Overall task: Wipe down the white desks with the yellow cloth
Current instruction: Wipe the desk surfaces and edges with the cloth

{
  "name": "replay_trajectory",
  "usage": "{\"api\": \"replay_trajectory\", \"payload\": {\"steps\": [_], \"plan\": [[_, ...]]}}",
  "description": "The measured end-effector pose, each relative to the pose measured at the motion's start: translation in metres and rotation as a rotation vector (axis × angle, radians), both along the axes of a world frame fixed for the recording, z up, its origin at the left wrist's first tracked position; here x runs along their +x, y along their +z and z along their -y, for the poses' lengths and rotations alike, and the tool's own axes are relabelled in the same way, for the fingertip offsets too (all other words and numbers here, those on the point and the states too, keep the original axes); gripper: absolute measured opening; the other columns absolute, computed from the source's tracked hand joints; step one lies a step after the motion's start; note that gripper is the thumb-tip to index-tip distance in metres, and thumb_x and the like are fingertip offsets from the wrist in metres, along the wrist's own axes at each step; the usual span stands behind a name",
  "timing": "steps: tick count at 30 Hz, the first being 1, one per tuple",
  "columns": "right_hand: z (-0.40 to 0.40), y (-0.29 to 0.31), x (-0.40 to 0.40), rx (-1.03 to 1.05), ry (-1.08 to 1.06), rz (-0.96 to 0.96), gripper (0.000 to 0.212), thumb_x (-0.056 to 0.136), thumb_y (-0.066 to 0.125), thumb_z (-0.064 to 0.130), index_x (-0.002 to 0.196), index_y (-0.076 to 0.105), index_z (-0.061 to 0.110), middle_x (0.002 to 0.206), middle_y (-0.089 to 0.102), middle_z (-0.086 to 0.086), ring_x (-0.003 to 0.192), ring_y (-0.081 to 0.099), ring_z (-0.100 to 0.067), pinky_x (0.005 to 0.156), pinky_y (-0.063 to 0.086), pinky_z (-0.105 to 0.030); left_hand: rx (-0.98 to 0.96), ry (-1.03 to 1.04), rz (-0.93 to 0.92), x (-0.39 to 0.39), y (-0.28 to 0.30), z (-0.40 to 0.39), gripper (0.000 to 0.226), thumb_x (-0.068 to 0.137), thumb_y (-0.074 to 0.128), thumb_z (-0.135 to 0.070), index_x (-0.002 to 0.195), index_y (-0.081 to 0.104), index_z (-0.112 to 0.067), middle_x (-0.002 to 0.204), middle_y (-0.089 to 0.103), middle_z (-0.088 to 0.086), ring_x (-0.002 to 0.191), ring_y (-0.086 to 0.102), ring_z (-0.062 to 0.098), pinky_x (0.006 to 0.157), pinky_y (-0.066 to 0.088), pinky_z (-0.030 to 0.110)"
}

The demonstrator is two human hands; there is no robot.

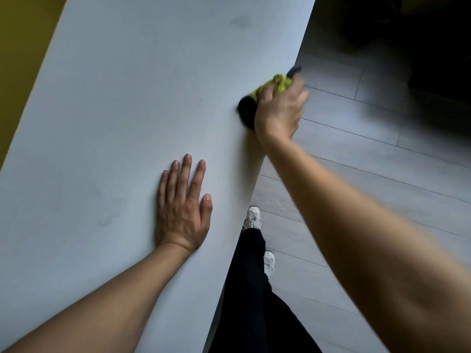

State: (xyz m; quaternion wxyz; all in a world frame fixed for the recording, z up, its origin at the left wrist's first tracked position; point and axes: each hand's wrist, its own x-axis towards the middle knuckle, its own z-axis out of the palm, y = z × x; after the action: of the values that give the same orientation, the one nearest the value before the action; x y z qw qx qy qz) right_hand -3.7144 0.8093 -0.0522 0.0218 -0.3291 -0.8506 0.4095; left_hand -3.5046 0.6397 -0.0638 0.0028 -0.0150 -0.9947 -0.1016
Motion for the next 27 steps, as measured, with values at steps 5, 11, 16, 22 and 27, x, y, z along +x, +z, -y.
{"api": "replay_trajectory", "payload": {"steps": [5,11,16,22,27], "plan": [[0.039,0.006,0.177,-0.092,0.098,0.017,0.051,0.093,0.054,0.037,0.135,0.043,0.01,0.121,0.045,-0.013,0.112,0.053,-0.039,0.089,0.046,-0.046,-0.005,-0.011,0.0,0.0,0.001,0.0,0.066,0.099,0.04,-0.035,0.162,0.032,-0.017,0.17,0.024,0.01,0.157,0.024,0.032,0.128,0.019,0.053],[0.051,0.01,0.234,-0.116,0.117,0.109,0.05,0.092,0.055,0.037,0.132,0.042,0.011,0.121,0.046,-0.011,0.111,0.055,-0.039,0.088,0.048,-0.047,0.012,-0.013,-0.017,-0.001,0.002,0.0,0.063,0.101,0.037,-0.033,0.161,0.035,-0.015,0.169,0.027,0.012,0.156,0.026,0.033,0.127,0.02,0.054],[0.039,0.005,0.171,-0.106,0.05,0.102,0.048,0.096,0.054,0.038,0.134,0.04,0.013,0.121,0.046,-0.013,0.109,0.054,-0.039,0.085,0.043,-0.044,0.004,-0.015,-0.018,0.0,0.002,0.001,0.061,0.102,0.037,-0.03,0.161,0.034,-0.017,0.17,0.025,0.01,0.156,0.025,0.033,0.128,0.017,0.05],[0.017,0.006,0.08,-0.123,-0.005,0.055,0.046,0.096,0.051,0.038,0.137,0.04,0.021,0.118,0.047,-0.007,0.107,0.058,-0.036,0.088,0.045,-0.042,0.034,-0.004,-0.025,0.001,0.003,0.002,0.061,0.101,0.04,-0.026,0.161,0.034,-0.018,0.17,0.026,0.01,0.157,0.023,0.033,0.129,0.015,0.05],[0.008,0.006,0.048,-0.096,0.004,0.053,0.041,0.097,0.049,0.038,0.134,0.041,0.022,0.118,0.048,-0.005,0.103,0.06,-0.031,0.086,0.045,-0.038,0.055,0.004,-0.021,0.001,0.005,0.001,0.062,0.1,0.042,-0.024,0.161,0.035,-0.017,0.169,0.026,0.009,0.157,0.023,0.032,0.129,0.014,0.049]]}}
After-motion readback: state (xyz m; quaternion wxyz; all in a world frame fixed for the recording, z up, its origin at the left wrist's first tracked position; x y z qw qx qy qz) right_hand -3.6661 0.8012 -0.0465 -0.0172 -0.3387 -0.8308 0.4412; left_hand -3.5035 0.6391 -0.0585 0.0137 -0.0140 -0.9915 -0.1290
